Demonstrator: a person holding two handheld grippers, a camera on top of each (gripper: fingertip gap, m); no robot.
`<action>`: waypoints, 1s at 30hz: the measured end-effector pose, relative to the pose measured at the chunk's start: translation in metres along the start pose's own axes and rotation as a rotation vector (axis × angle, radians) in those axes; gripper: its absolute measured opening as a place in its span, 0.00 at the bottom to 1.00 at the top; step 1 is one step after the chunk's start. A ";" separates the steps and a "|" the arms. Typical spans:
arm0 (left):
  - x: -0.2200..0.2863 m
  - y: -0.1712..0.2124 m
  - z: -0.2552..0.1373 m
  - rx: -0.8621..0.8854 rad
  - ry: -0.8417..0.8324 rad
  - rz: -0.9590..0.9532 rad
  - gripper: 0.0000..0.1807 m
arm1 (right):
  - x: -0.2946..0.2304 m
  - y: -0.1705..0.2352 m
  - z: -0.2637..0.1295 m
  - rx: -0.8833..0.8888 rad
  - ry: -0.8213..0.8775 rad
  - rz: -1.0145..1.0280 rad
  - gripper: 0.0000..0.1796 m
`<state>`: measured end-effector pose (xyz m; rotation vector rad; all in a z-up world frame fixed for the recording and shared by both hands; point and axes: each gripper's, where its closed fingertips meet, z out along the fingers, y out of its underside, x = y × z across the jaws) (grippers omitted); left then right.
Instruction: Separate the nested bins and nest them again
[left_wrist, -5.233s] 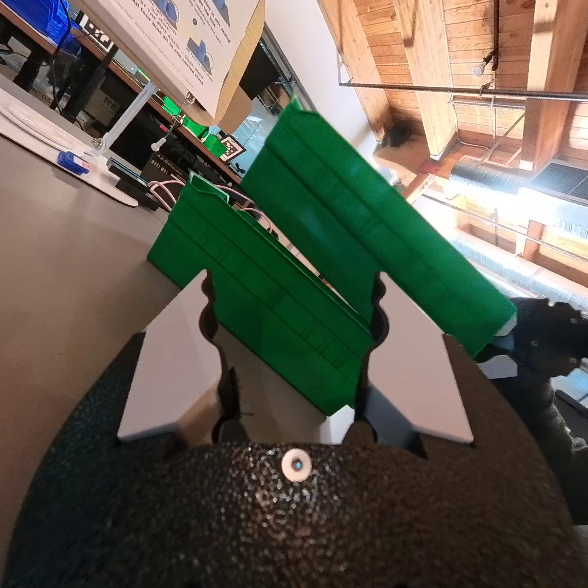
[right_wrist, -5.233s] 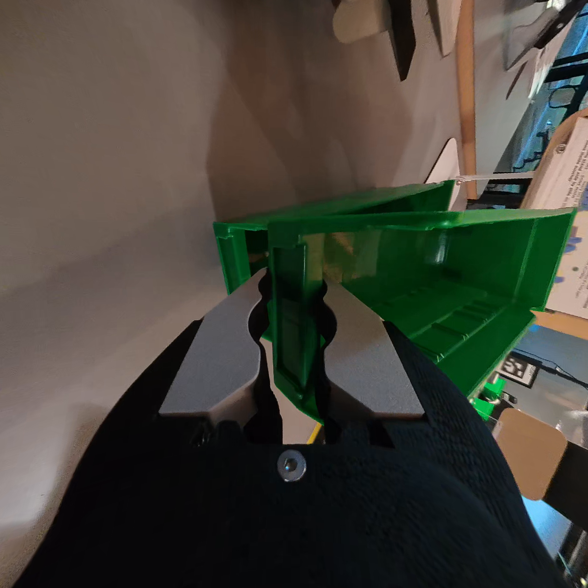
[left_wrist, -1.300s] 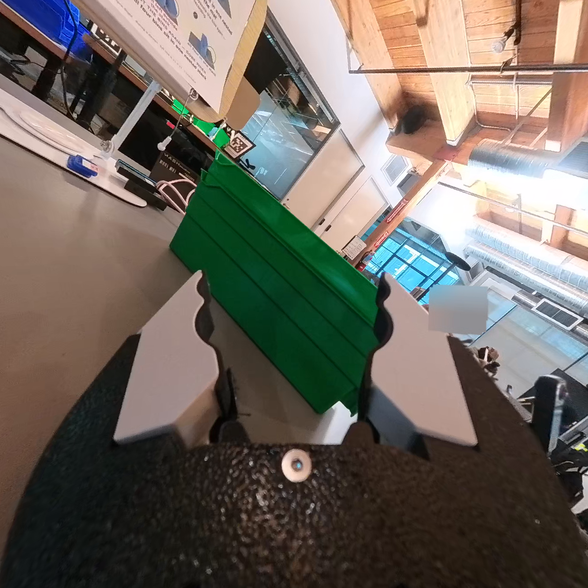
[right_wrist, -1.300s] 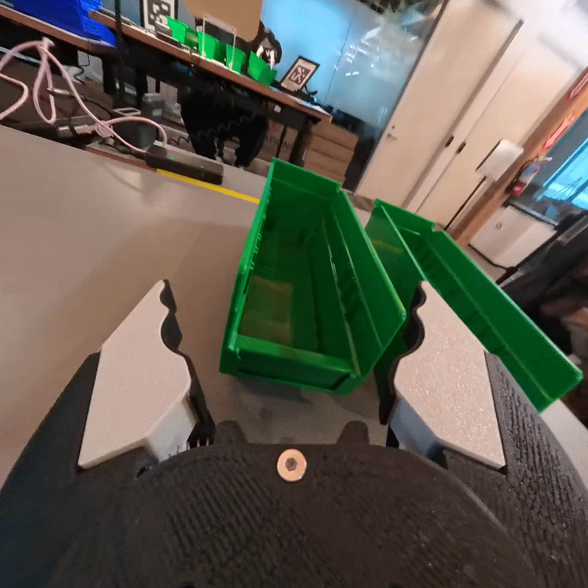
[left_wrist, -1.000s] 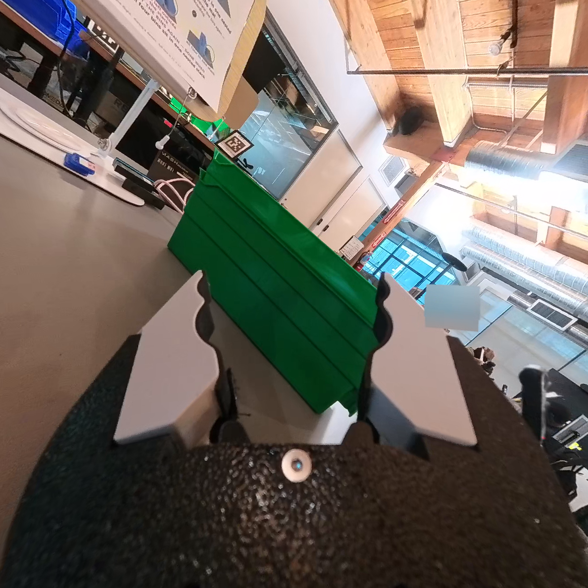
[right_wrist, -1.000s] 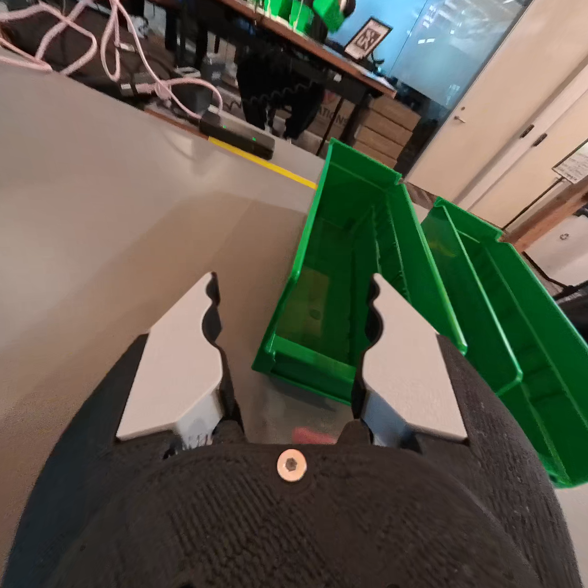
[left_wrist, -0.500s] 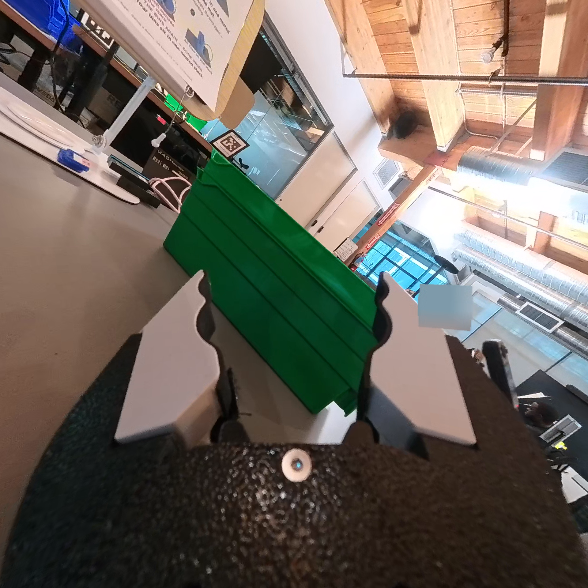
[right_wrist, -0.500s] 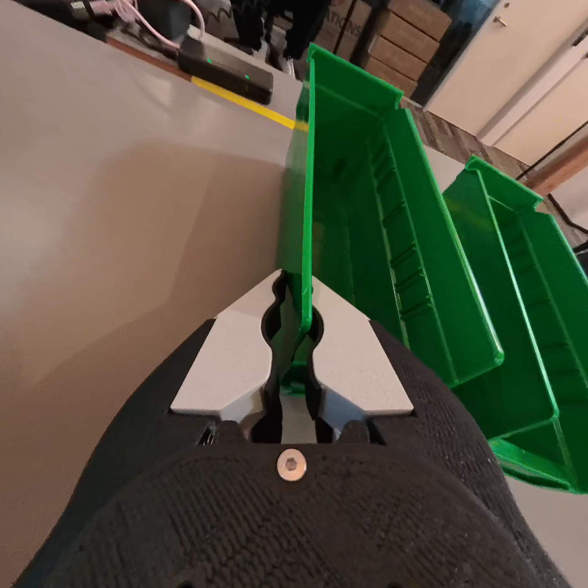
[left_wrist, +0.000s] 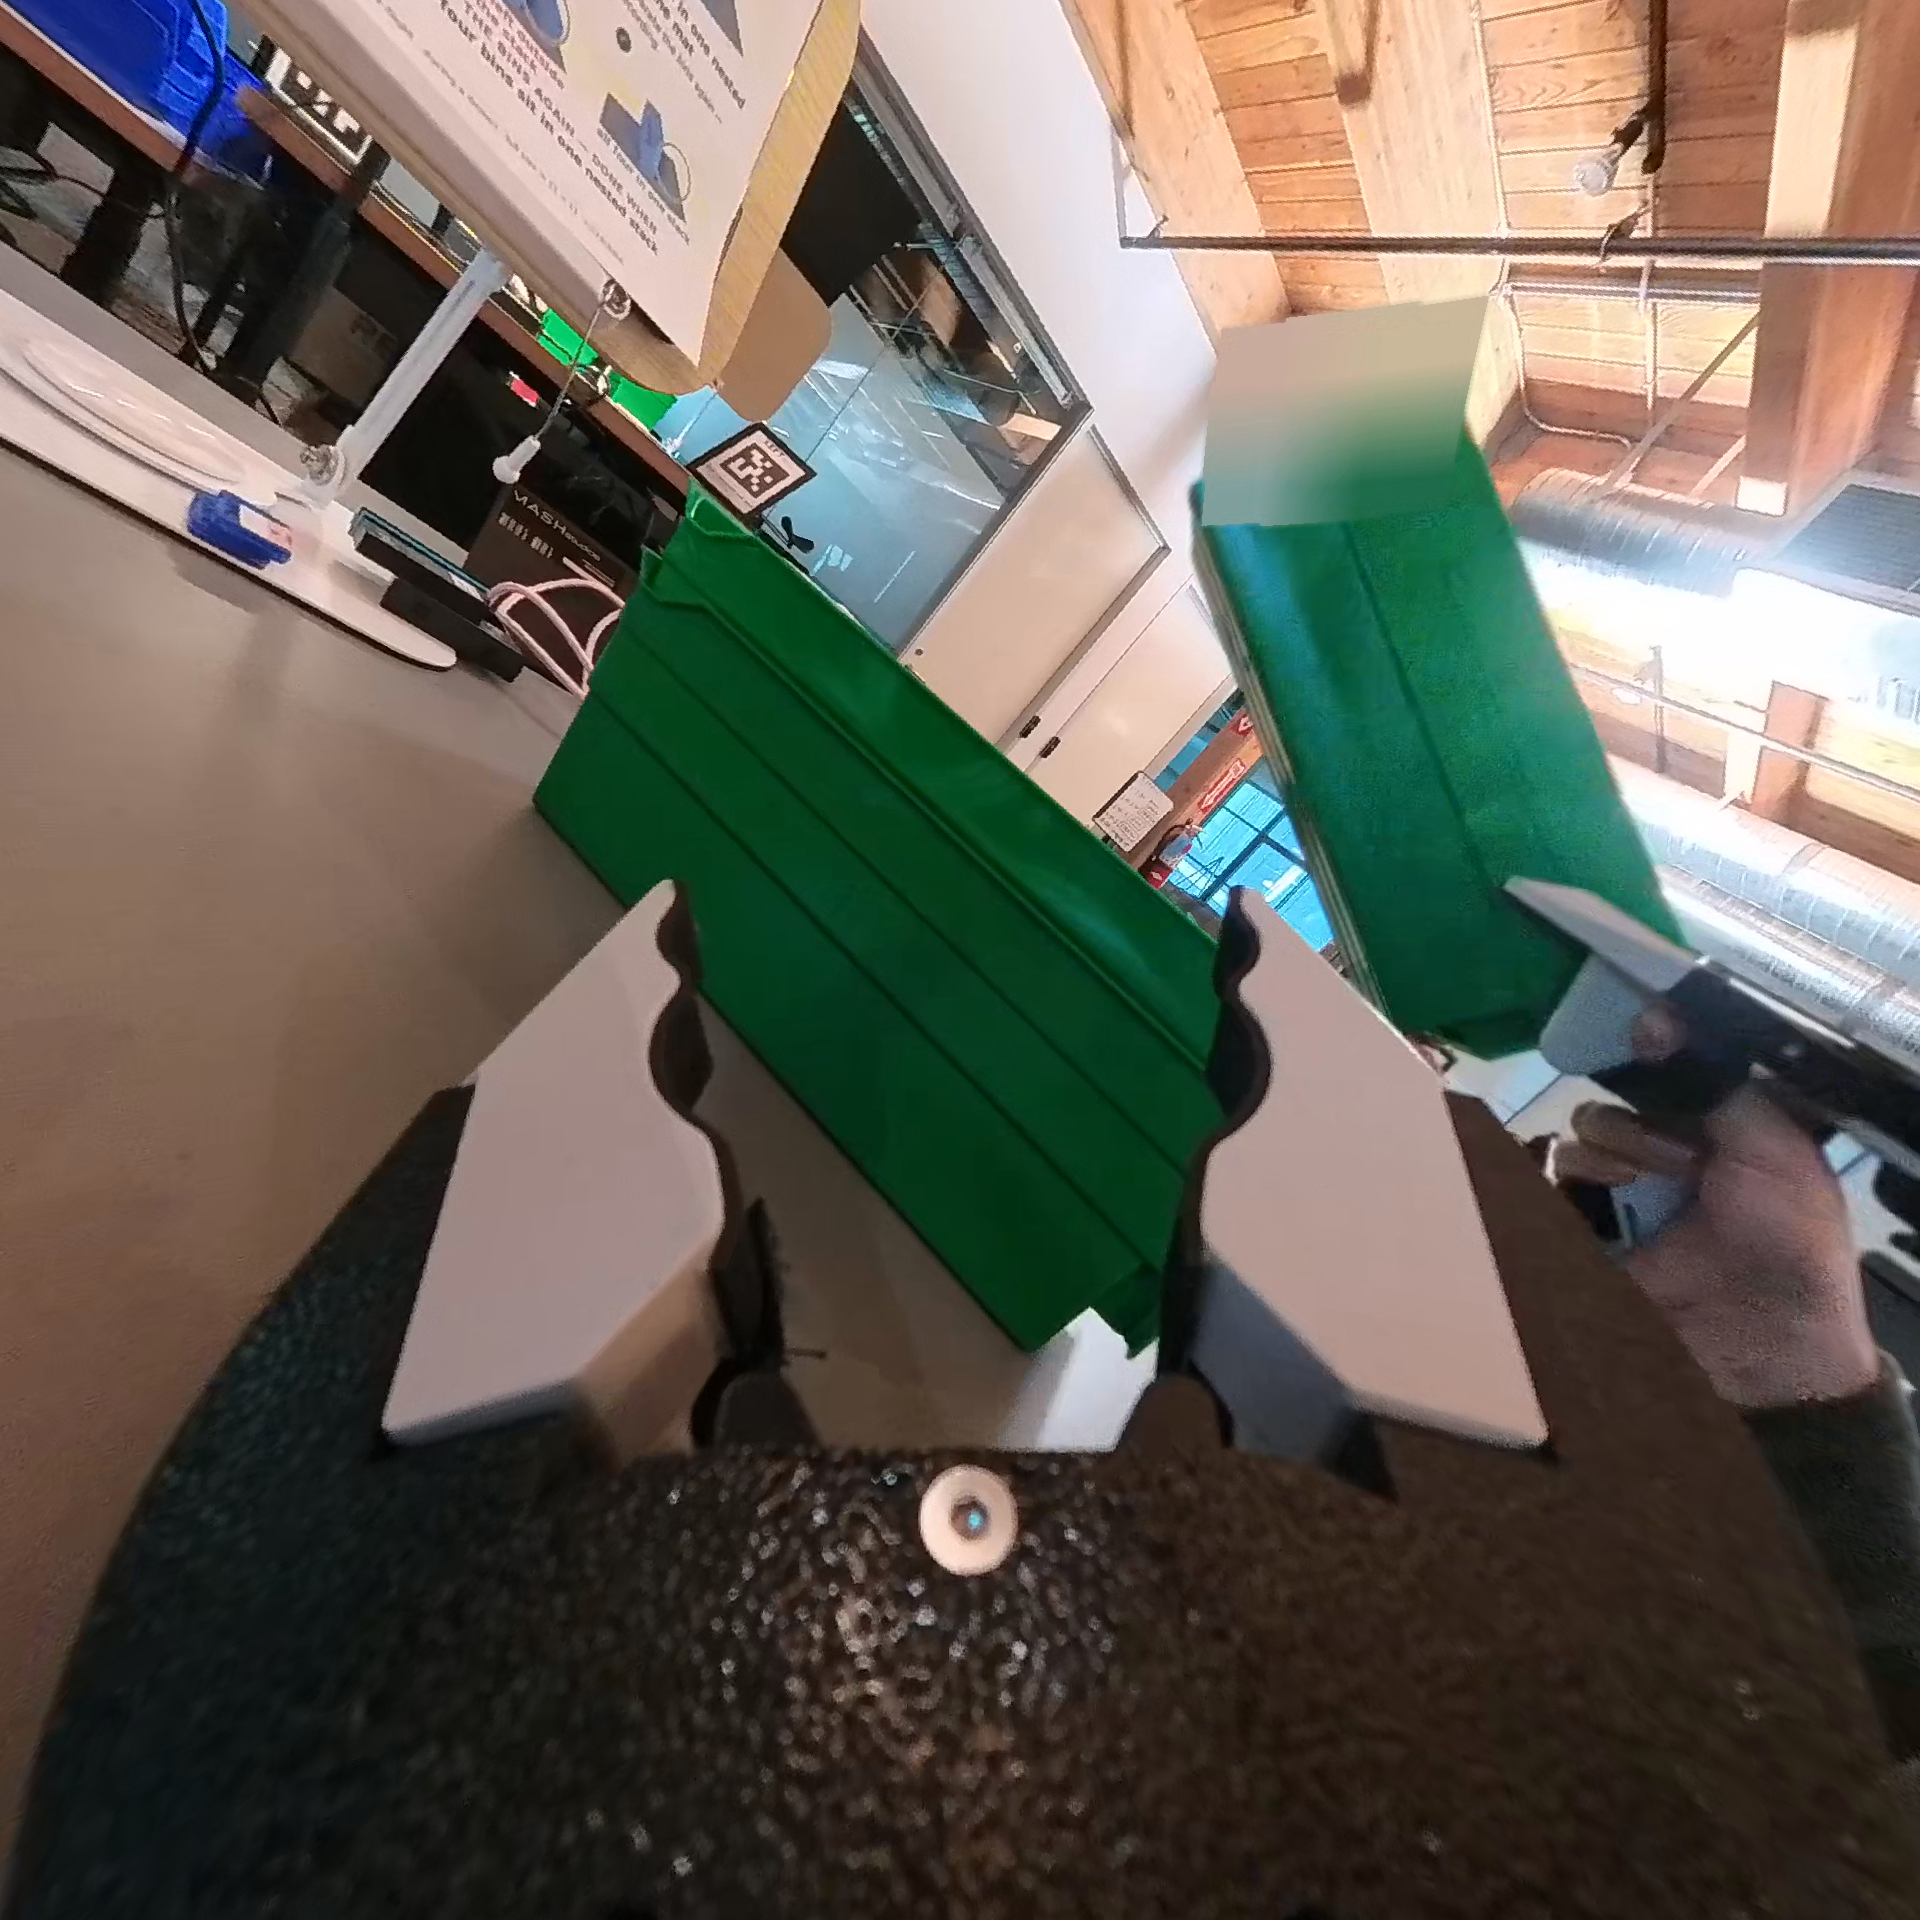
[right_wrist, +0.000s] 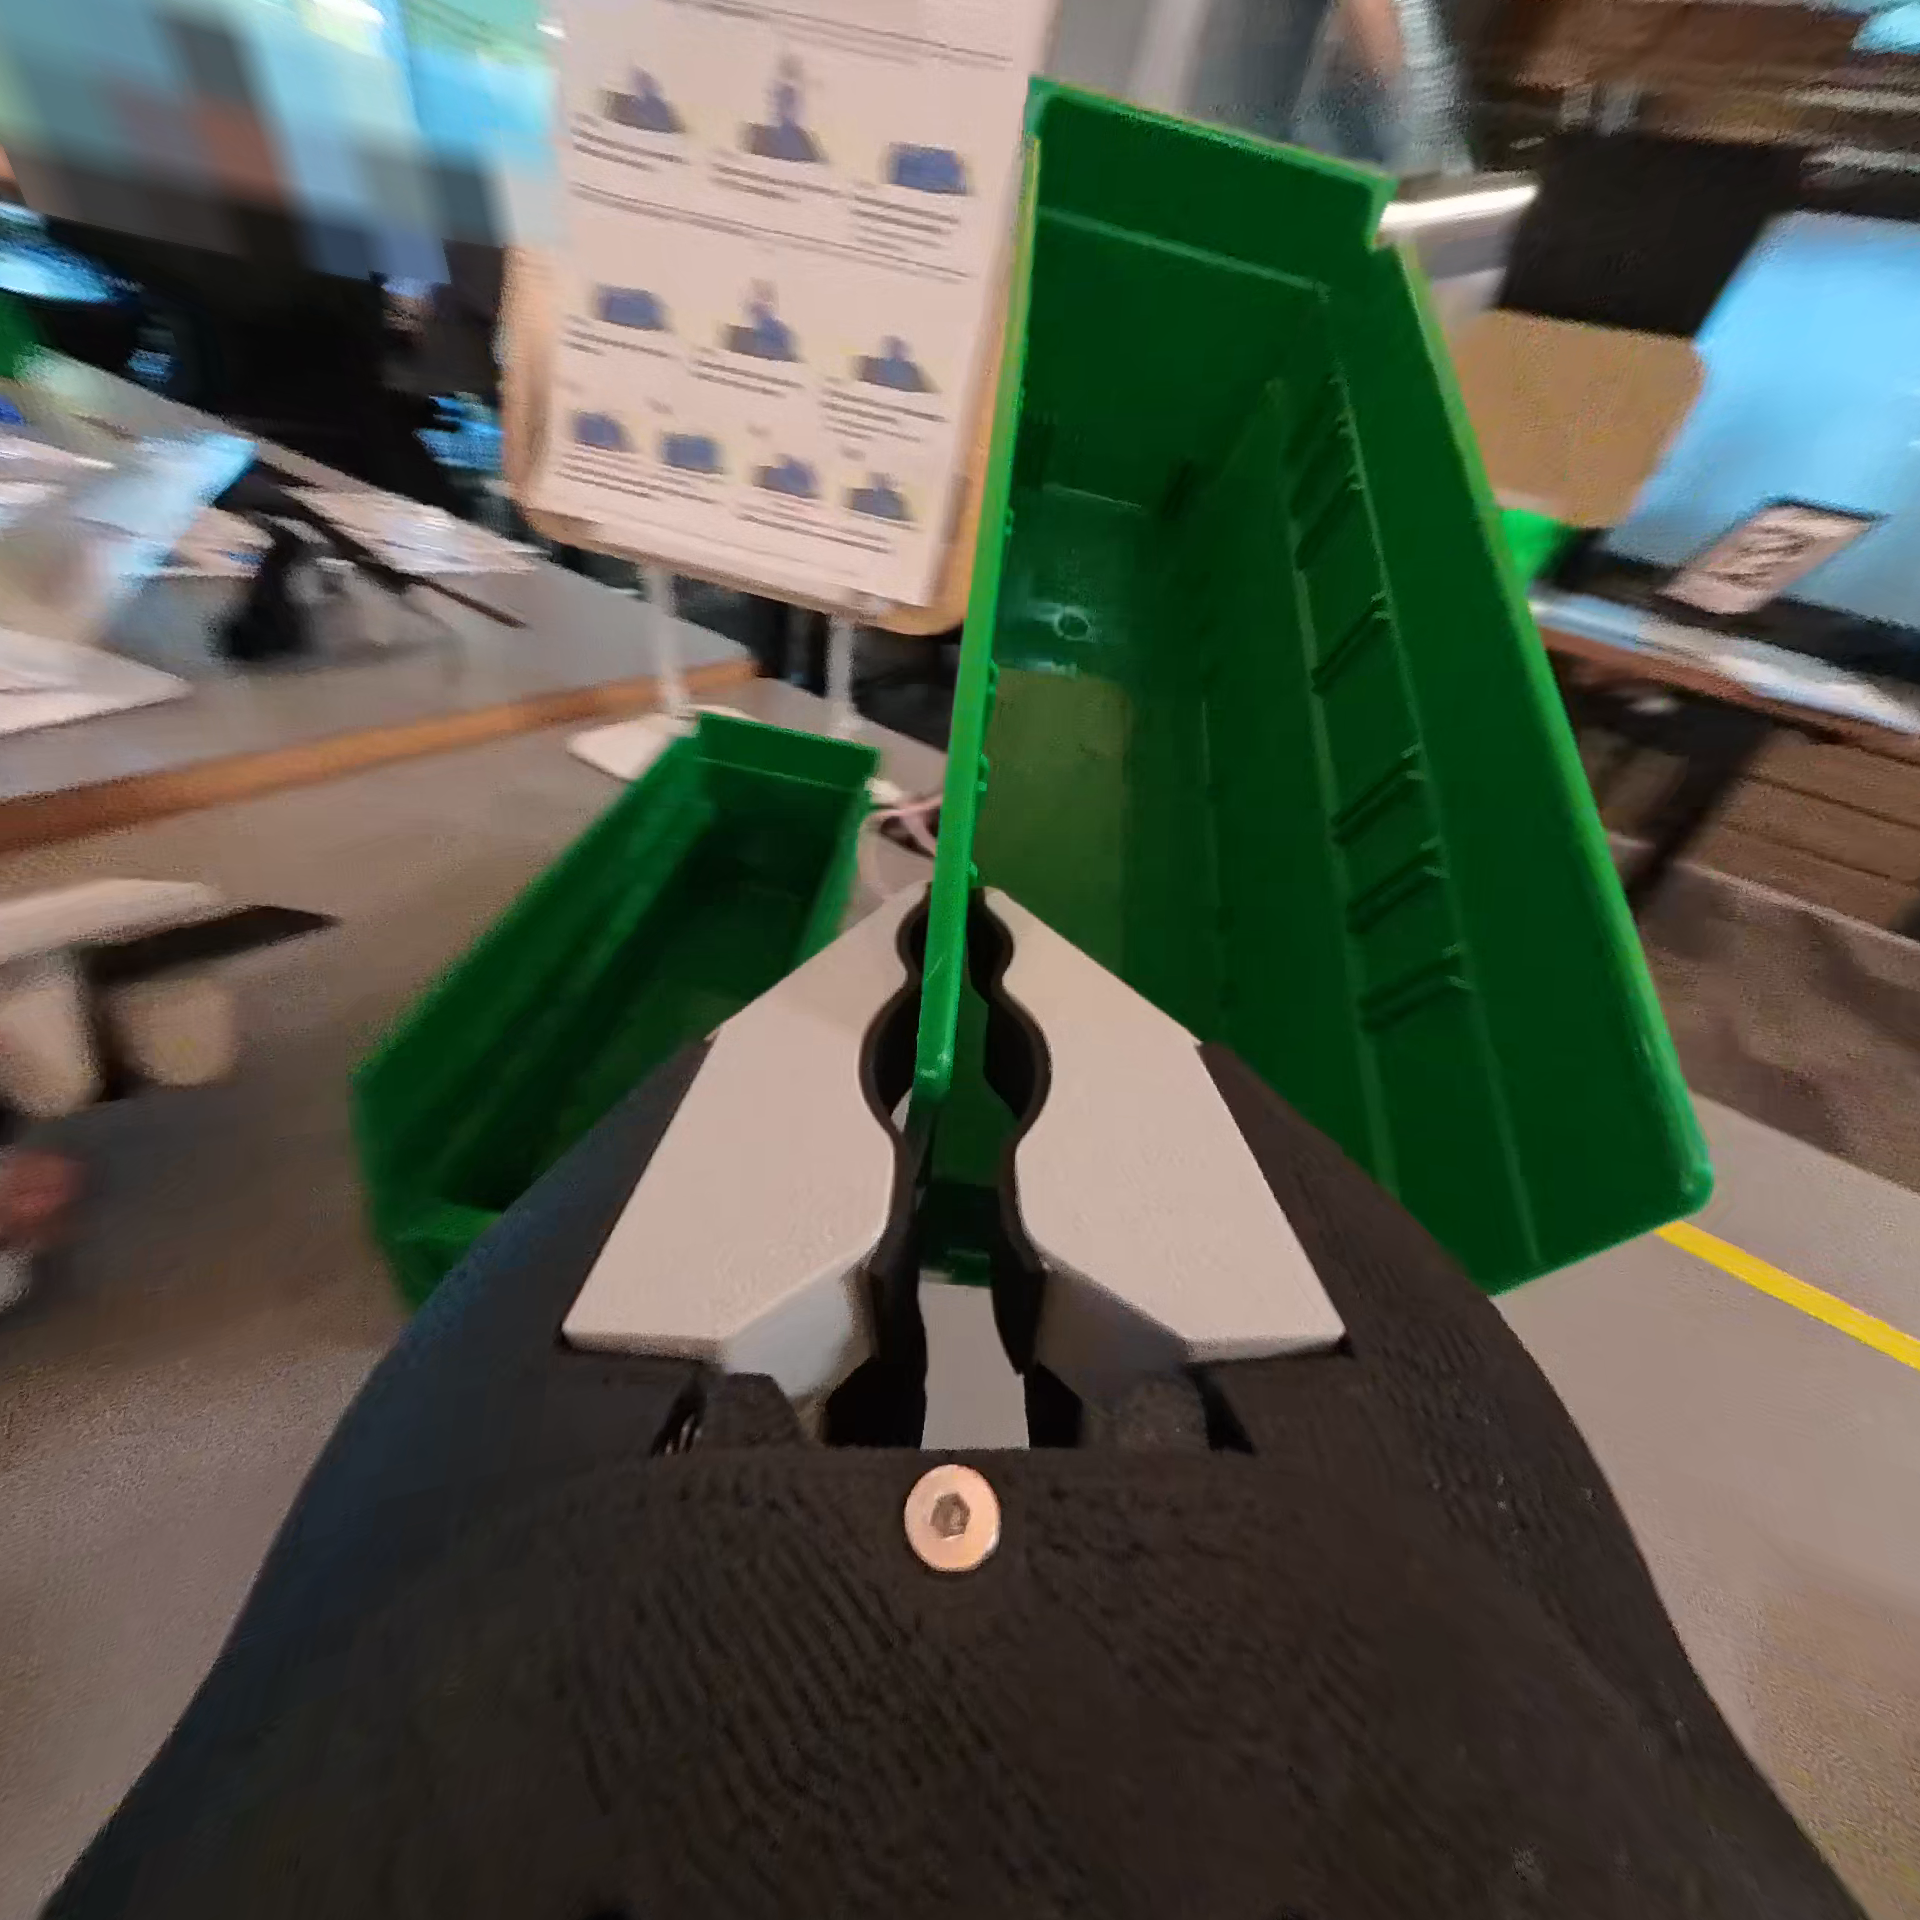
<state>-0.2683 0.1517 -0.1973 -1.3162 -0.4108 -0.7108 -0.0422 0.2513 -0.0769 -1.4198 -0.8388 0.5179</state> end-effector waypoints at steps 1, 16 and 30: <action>0.000 0.000 0.000 0.002 0.003 -0.002 0.54 | -0.019 -0.004 0.006 -0.005 -0.060 0.018 0.02; 0.003 -0.002 -0.001 0.017 0.028 -0.030 0.54 | -0.134 -0.002 0.027 -0.165 -0.321 0.002 0.02; 0.004 -0.002 -0.001 0.017 0.033 -0.038 0.54 | -0.092 0.046 0.052 -0.303 -0.193 -0.042 0.03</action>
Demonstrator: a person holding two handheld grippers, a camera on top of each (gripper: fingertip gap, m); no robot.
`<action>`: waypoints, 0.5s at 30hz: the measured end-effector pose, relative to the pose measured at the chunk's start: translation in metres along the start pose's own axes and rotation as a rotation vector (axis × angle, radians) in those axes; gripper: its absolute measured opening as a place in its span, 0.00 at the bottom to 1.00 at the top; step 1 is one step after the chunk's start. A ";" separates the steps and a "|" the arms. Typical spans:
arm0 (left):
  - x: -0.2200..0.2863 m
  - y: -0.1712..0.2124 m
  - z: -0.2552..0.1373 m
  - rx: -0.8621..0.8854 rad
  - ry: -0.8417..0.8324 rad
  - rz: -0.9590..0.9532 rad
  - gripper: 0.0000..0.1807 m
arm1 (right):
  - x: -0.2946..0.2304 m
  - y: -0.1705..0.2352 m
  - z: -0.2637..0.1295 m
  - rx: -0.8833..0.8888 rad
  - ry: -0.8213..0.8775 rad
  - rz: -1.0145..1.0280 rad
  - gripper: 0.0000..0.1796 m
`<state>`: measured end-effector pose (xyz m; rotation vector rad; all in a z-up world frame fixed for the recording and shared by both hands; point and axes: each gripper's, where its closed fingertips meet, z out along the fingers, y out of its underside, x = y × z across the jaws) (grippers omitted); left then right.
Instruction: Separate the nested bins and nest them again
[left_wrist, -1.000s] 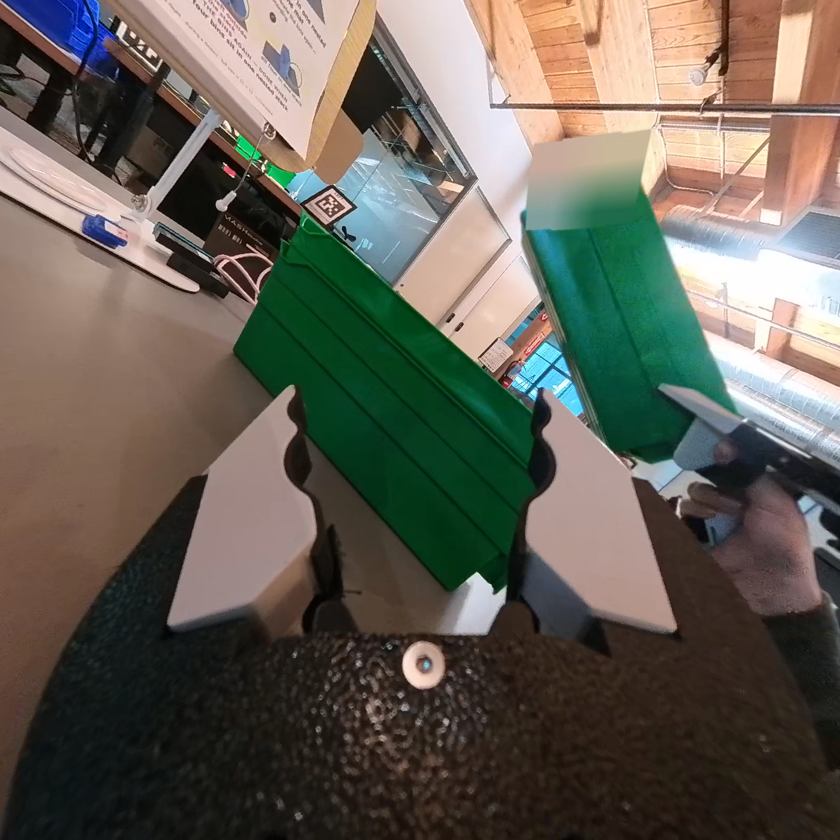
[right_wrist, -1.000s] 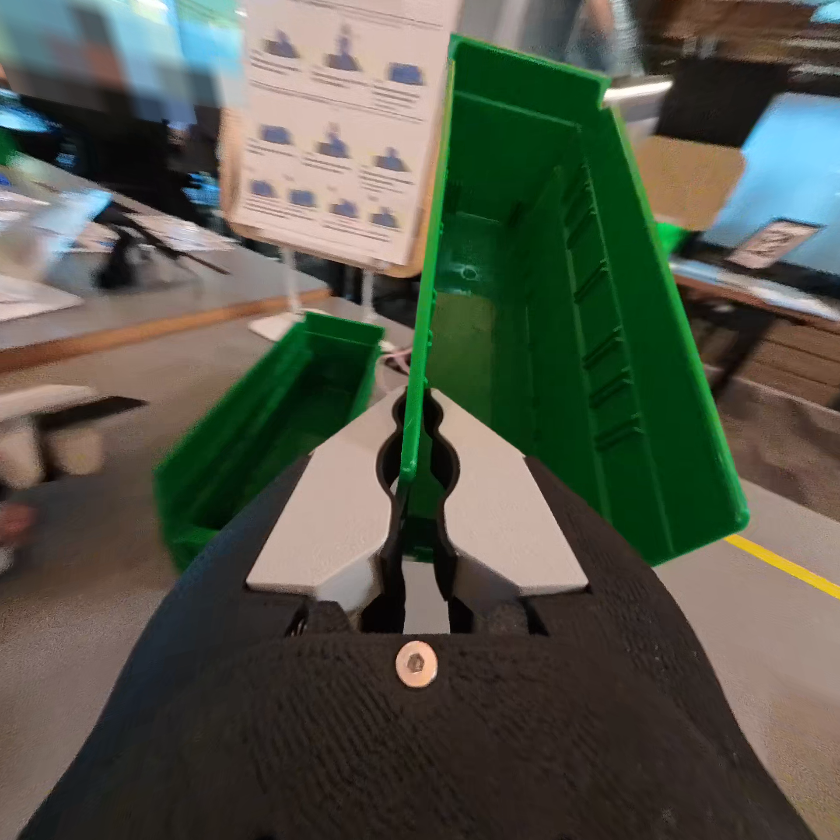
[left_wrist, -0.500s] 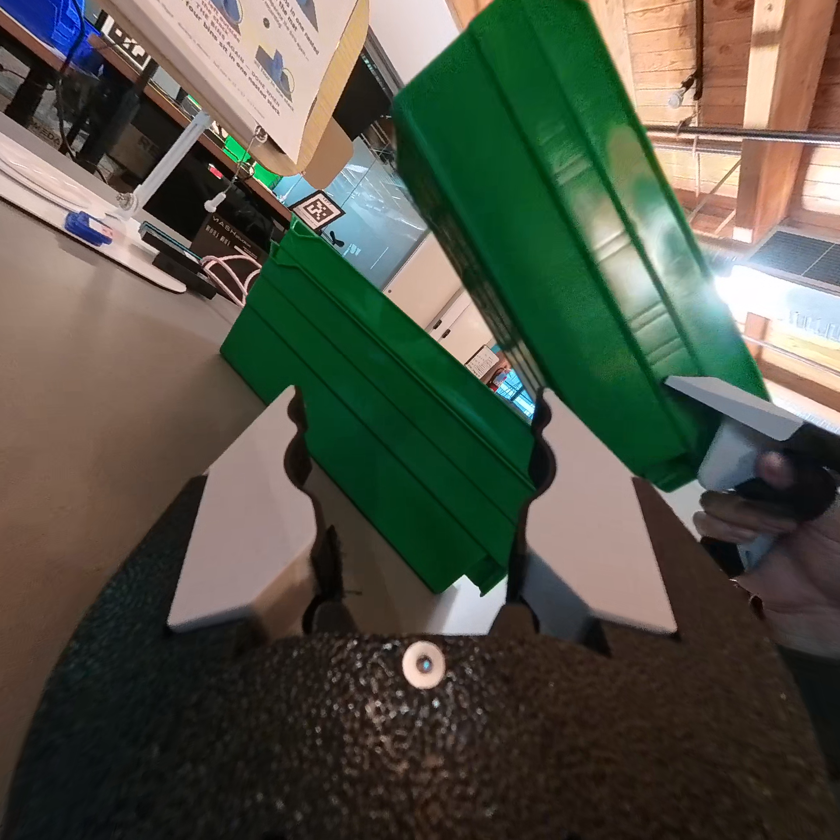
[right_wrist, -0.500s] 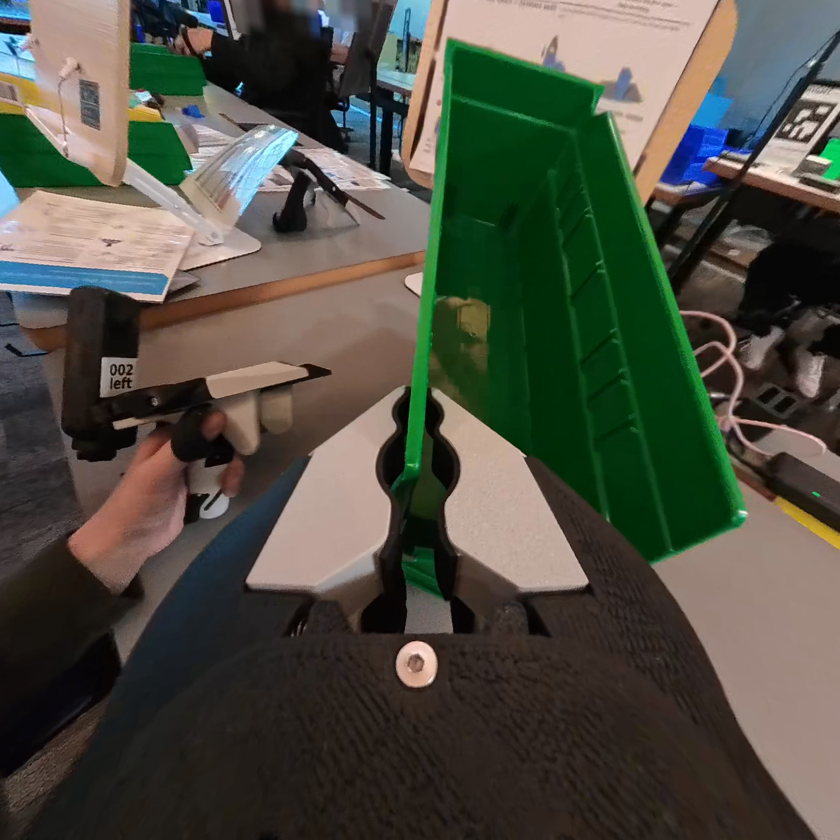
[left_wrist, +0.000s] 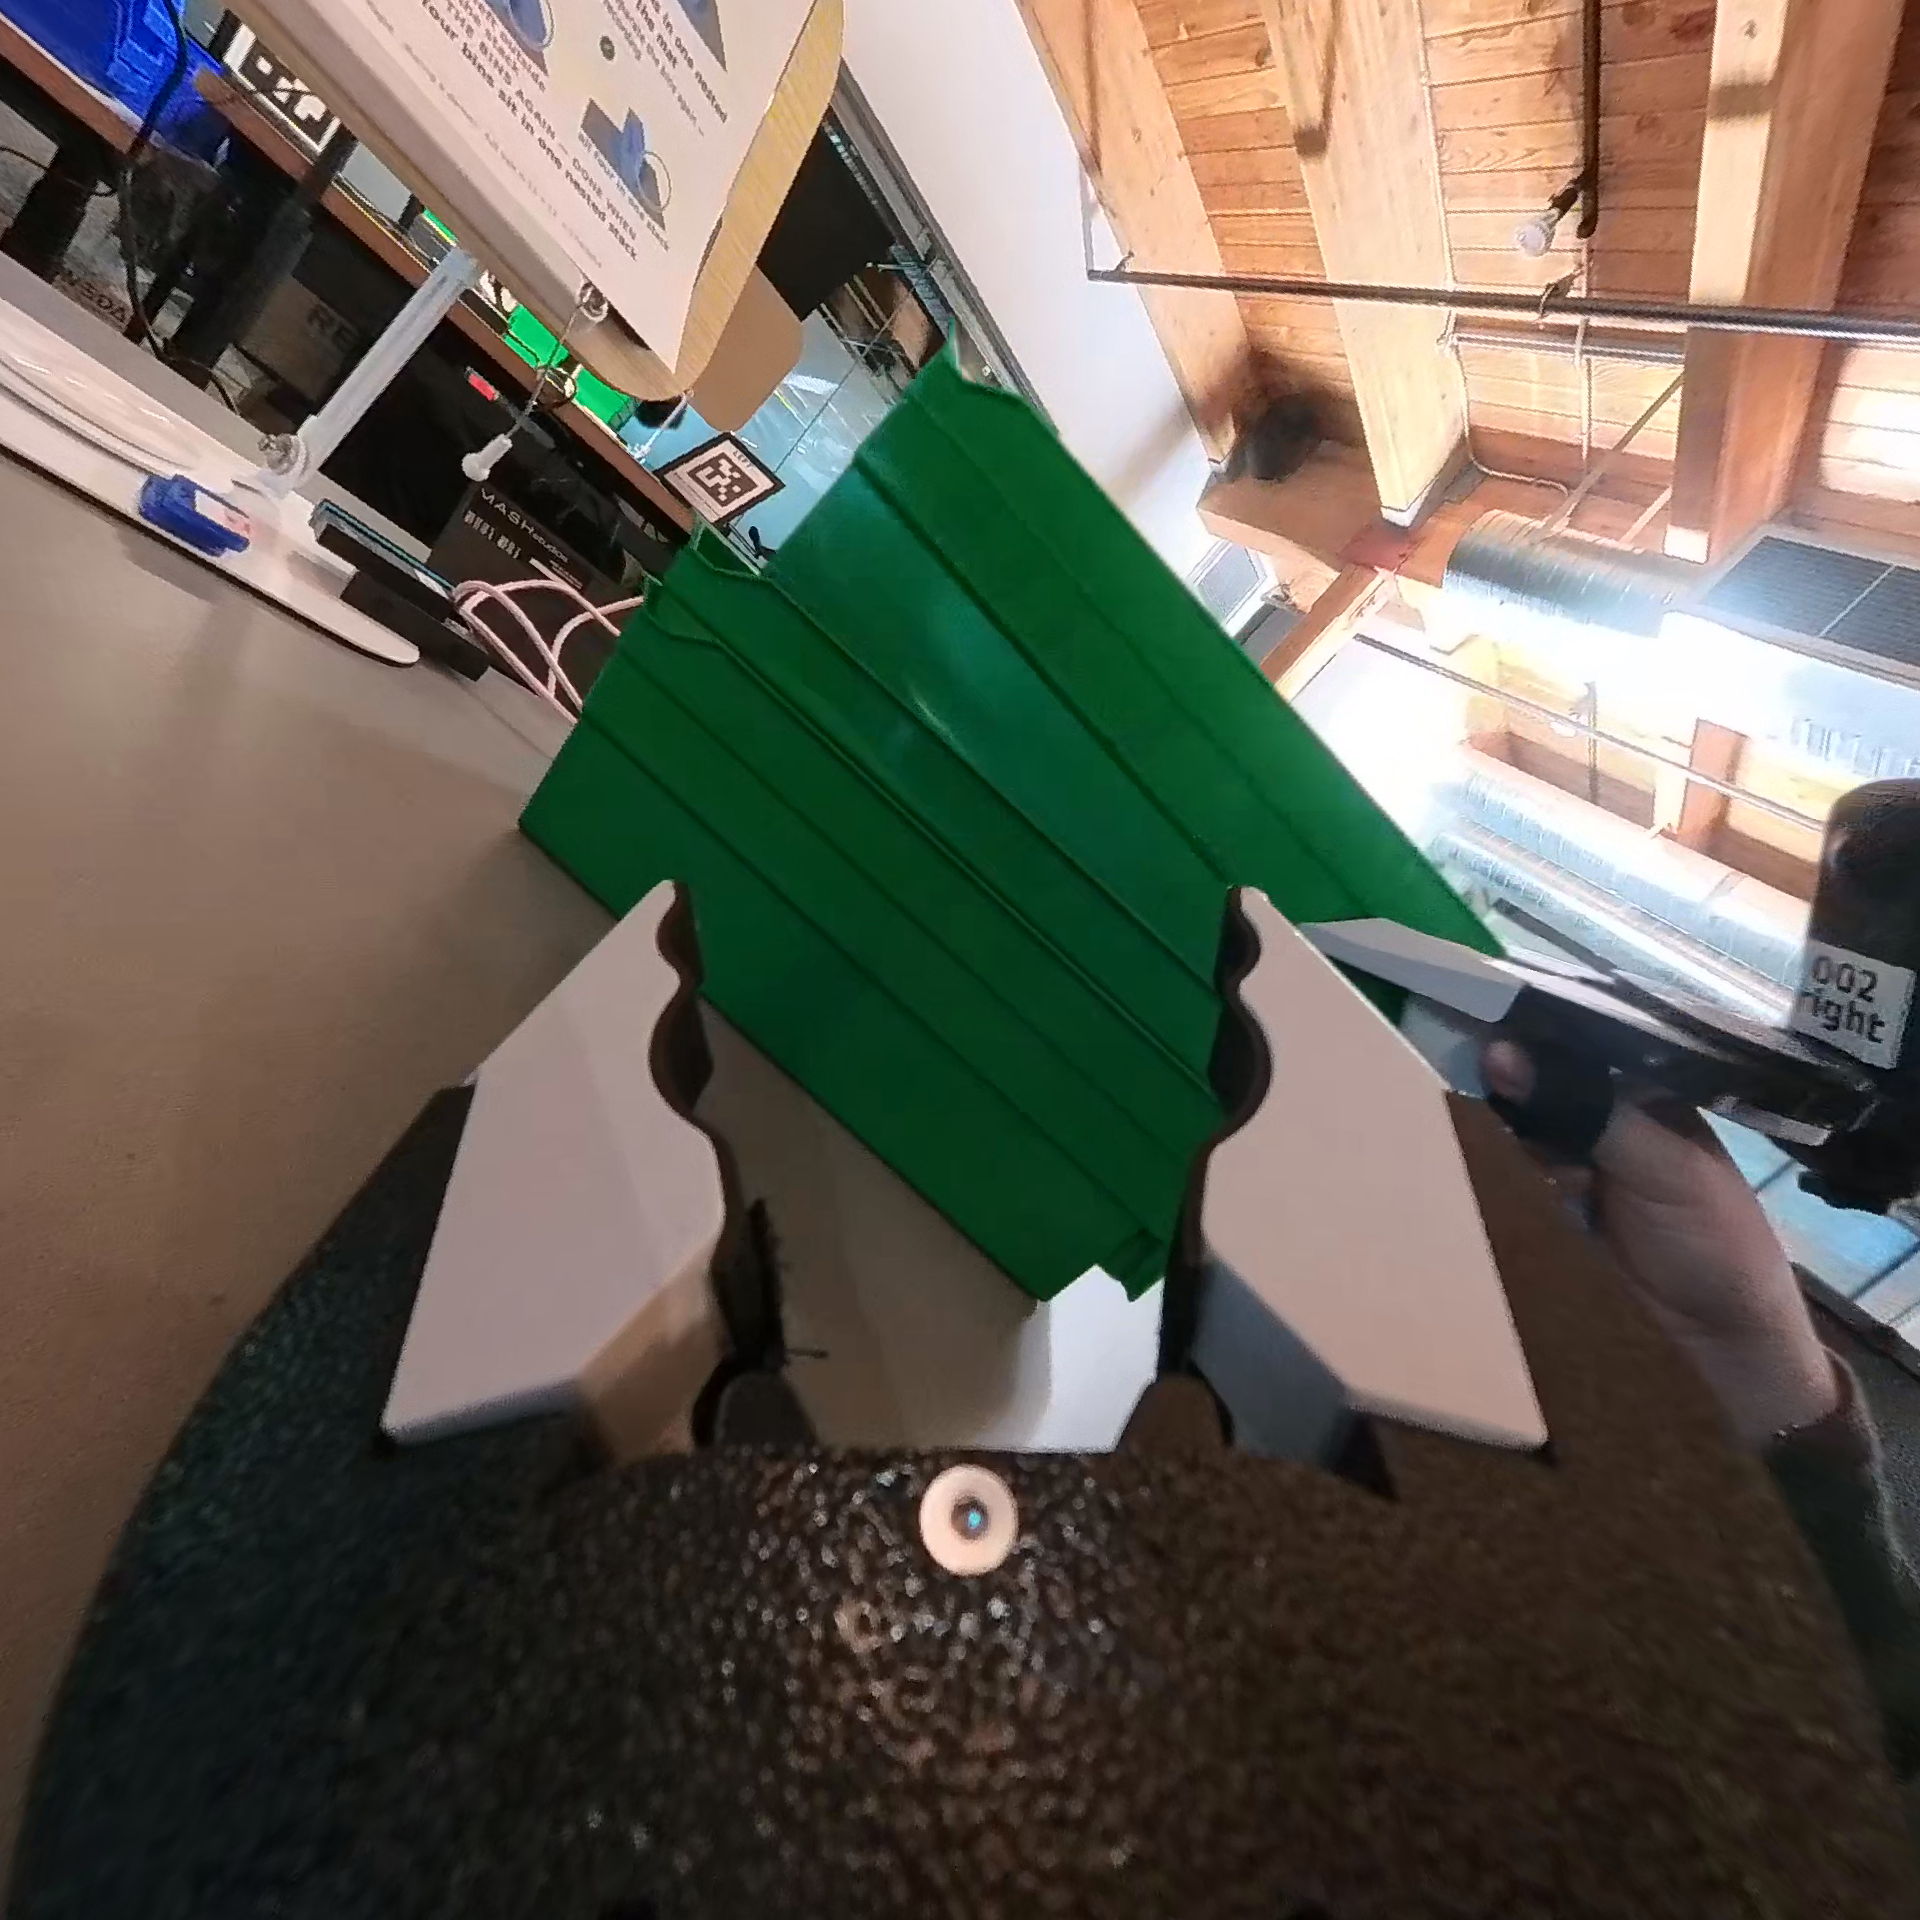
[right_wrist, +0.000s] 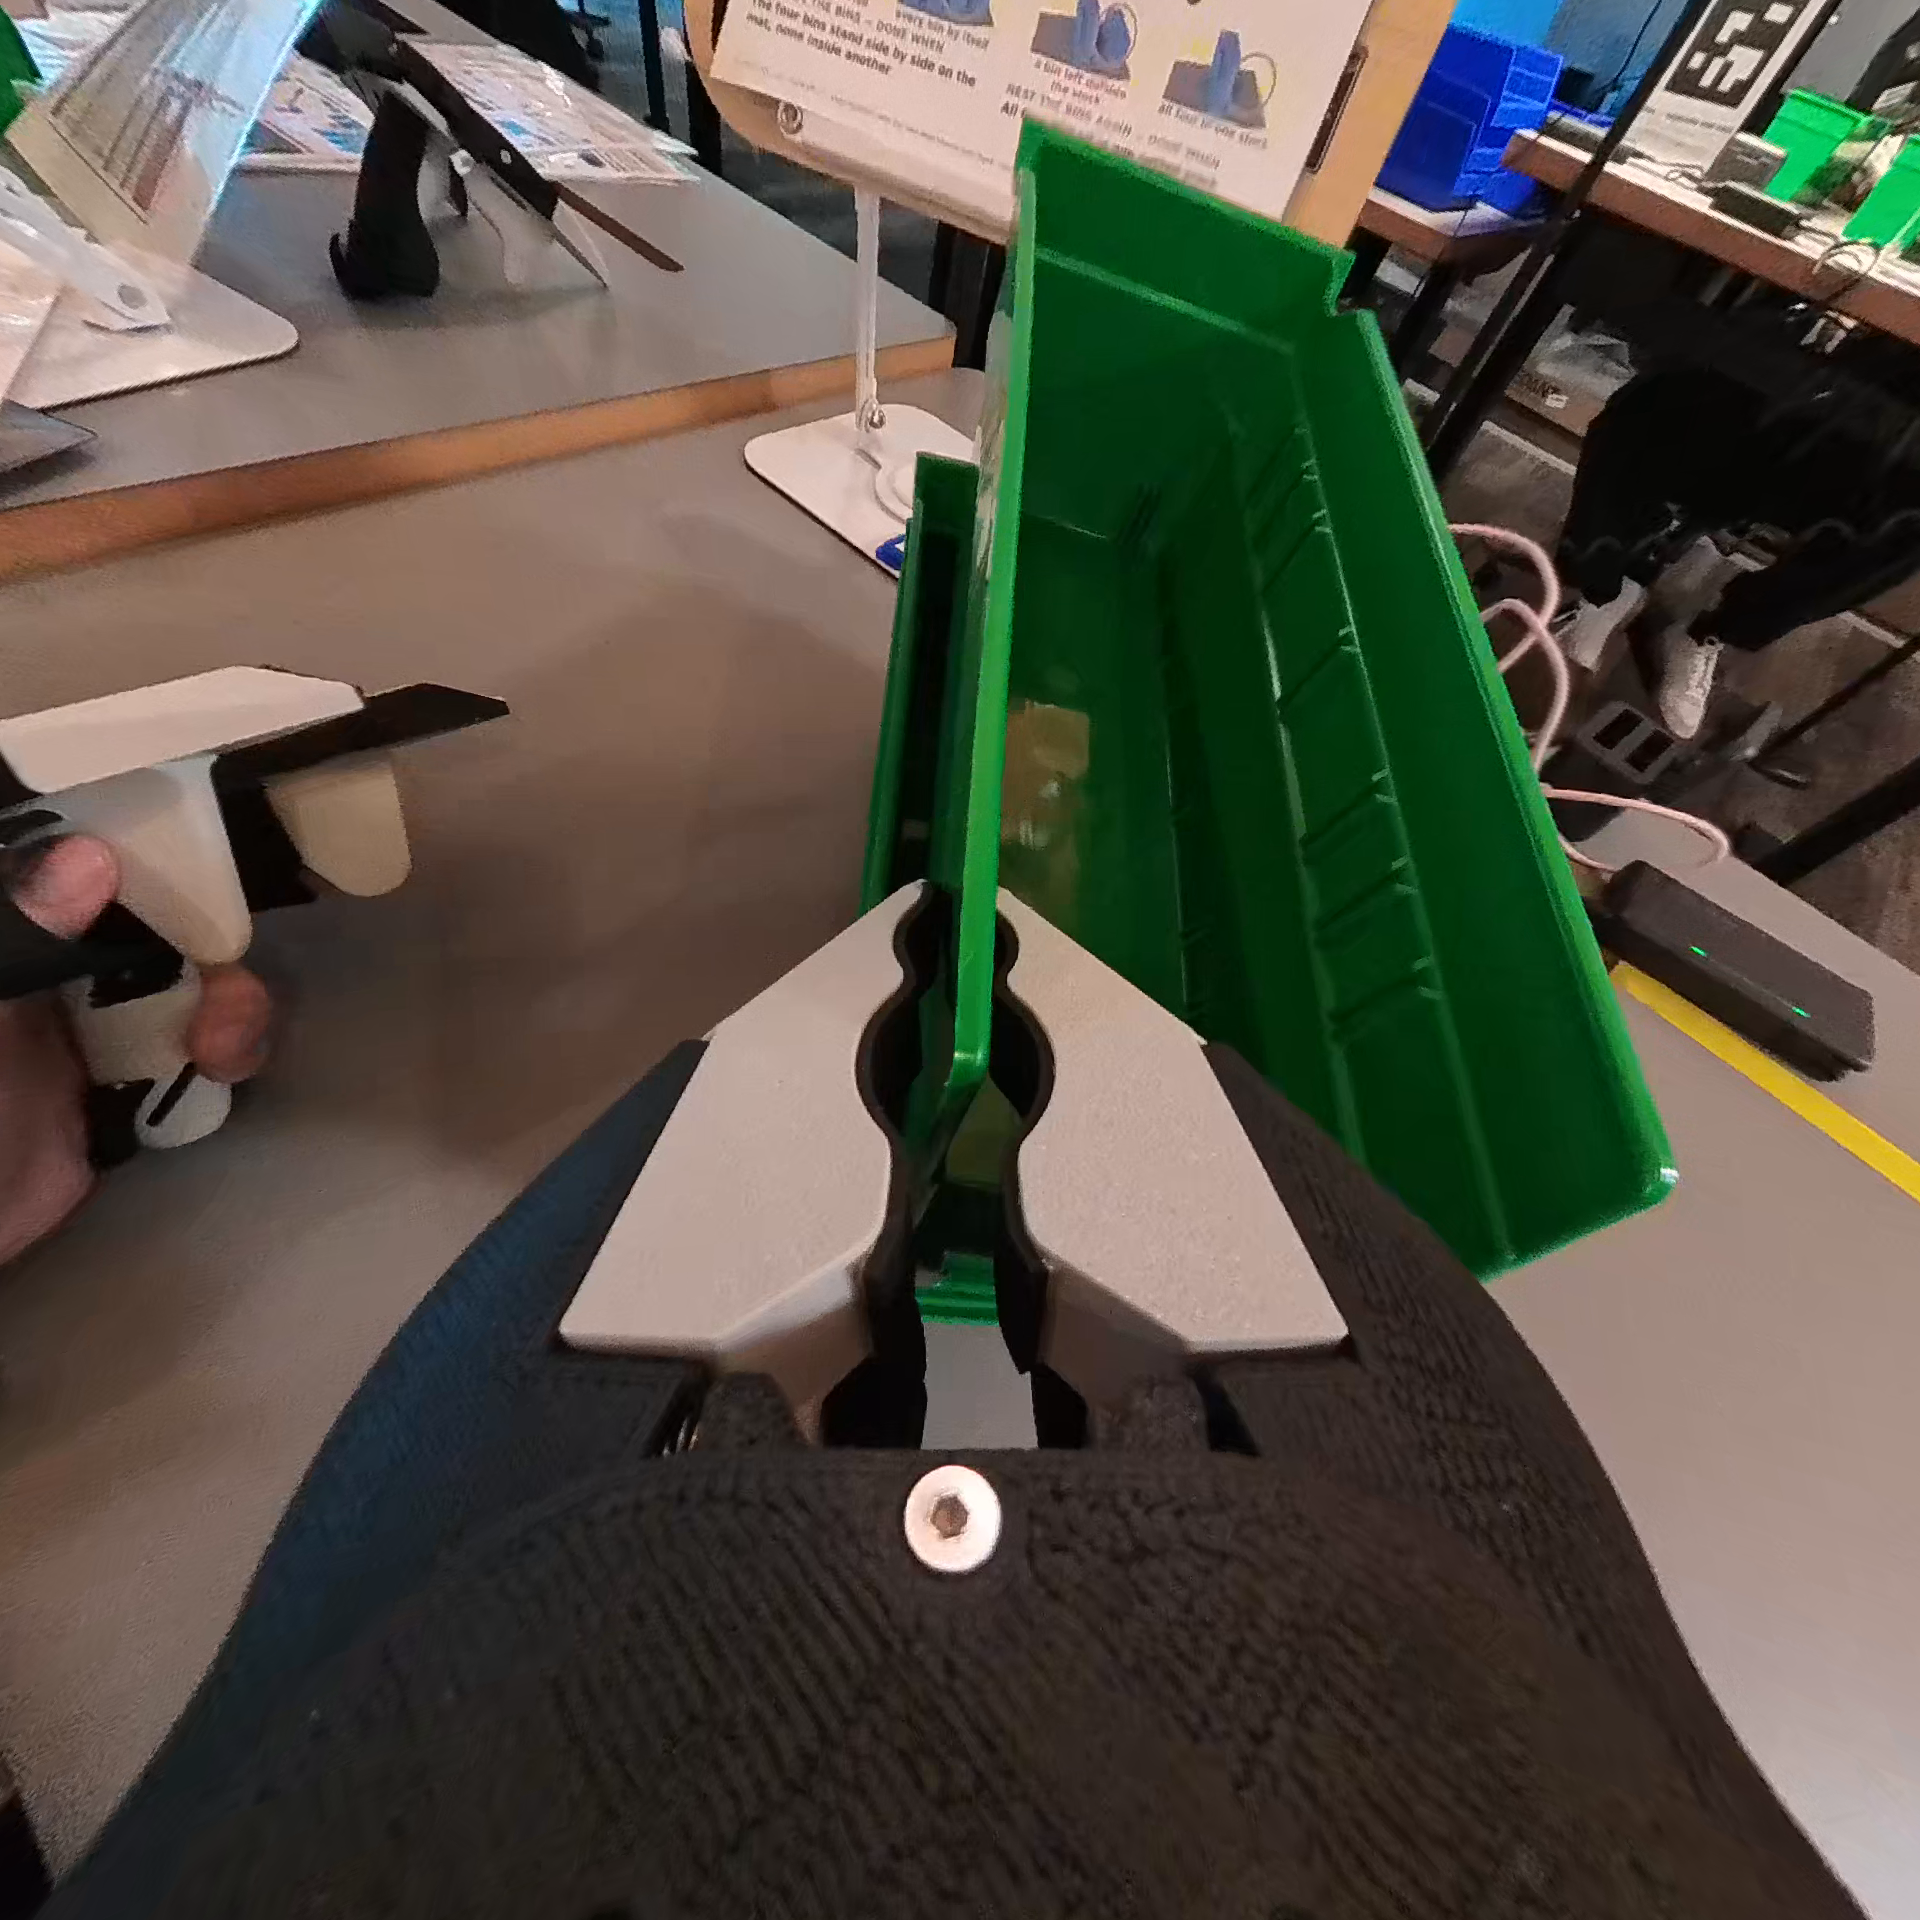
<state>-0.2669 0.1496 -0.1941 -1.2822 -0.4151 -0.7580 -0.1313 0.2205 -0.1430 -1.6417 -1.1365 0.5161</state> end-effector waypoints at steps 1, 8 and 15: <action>0.000 0.000 0.000 0.001 0.001 -0.001 0.54 | -0.001 0.001 0.002 -0.006 -0.002 -0.005 0.02; 0.000 -0.001 -0.001 0.004 0.004 -0.006 0.54 | -0.009 0.016 0.021 -0.066 -0.019 -0.041 0.03; -0.002 -0.001 -0.001 0.003 -0.008 -0.008 0.52 | -0.009 0.018 0.025 -0.073 -0.032 -0.034 0.03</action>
